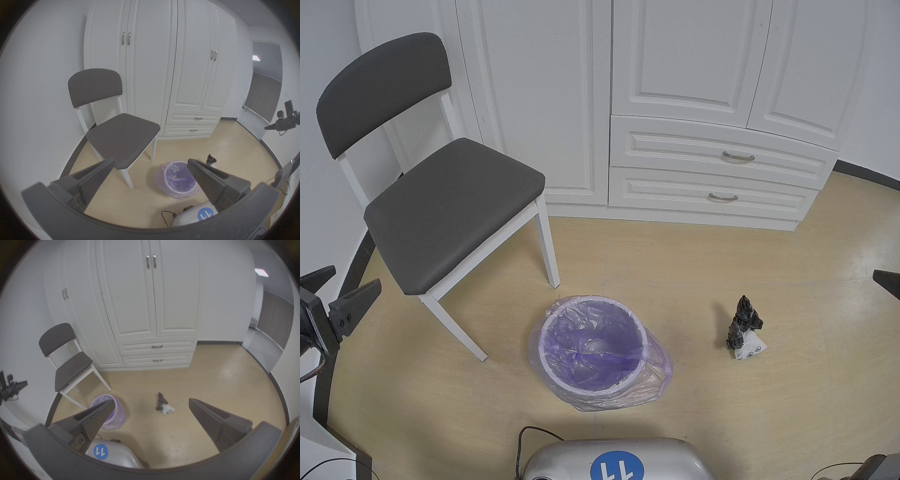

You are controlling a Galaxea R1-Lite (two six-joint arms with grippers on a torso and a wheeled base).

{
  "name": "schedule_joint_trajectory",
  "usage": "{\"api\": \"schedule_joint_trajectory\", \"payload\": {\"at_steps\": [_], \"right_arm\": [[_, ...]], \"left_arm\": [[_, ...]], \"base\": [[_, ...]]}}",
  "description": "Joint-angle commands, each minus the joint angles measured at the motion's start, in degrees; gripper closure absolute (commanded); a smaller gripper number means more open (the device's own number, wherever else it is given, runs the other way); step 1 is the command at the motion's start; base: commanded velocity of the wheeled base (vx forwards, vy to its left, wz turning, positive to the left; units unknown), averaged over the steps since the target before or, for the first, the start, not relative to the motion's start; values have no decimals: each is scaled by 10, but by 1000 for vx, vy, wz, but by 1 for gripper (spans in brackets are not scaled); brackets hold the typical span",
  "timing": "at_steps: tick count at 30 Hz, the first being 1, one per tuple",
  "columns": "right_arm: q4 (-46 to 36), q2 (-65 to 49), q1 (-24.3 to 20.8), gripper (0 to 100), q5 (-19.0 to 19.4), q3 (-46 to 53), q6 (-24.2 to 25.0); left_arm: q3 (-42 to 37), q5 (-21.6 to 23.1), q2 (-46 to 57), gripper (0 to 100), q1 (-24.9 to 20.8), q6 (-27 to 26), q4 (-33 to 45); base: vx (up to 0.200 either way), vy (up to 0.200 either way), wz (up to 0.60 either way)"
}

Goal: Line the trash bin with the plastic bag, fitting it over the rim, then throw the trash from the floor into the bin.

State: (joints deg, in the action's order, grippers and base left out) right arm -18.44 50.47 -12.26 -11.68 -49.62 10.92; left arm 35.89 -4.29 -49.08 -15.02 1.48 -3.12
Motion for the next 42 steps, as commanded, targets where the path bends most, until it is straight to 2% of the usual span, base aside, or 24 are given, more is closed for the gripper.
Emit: {"api": "schedule_joint_trajectory", "payload": {"at_steps": [1, 7, 9, 12, 16, 20, 23, 25, 27, 29, 31, 32, 33, 36, 42], "right_arm": [[-32, 94, -7, 0, 4, -54, 45], [-47, 196, -7, 0, 6, -113, 40], [-77, 227, -9, 0, 7, -140, 9], [-72, 235, -10, 0, 3, -103, -26], [15, 253, -9, 0, -3, -72, -89], [84, 292, 5, 0, -1, -43, -90], [143, 343, 48, 0, 8, -26, -90], [184, 381, 68, 0, 26, -16, -90], [238, 431, 102, 0, 74, -7, -93], [276, 471, 120, 0, 104, 0, -94], [284, 479, 124, 0, 110, 1, -94], [330, 519, 150, 0, 135, 14, -98], [348, 535, 158, 0, 144, 19, -101], [389, 575, 173, 0, 161, 35, -118], [466, 641, 190, 0, 163, 50, -141]], "left_arm": [[31, -6, -27, 0, 10, 4, 32], [35, -6, -59, 0, 10, 7, 28], [37, -9, -62, 0, 10, 17, 26], [30, -9, -57, 0, 10, 16, 21], [23, -9, -59, 0, 10, 10, 11], [10, -9, -75, 0, 10, 9, -11], [-11, -9, -96, 0, 11, 12, -64], [-30, -9, -98, 0, 12, 11, -106], [-48, -8, -96, 0, 17, 9, -145], [-50, -9, -94, 0, 20, 9, -157], [-50, -9, -93, 0, 21, 8, -158], [-50, -8, -87, 0, 27, 7, -158], [-50, -8, -85, 0, 31, 6, -158], [-50, -7, -82, 0, 38, 0, -158], [-50, -7, -82, 0, 39, -2, -159]], "base": [[0, 0, 0], [0, 0, 0], [0, 0, 0], [0, 0, 0], [0, 0, 0], [0, 0, 0], [0, 0, 0], [0, 0, 0], [0, 0, 0], [0, 0, 0], [0, 0, 0], [0, 0, 0], [0, 0, 0], [0, 0, 0], [0, 0, 0]]}}
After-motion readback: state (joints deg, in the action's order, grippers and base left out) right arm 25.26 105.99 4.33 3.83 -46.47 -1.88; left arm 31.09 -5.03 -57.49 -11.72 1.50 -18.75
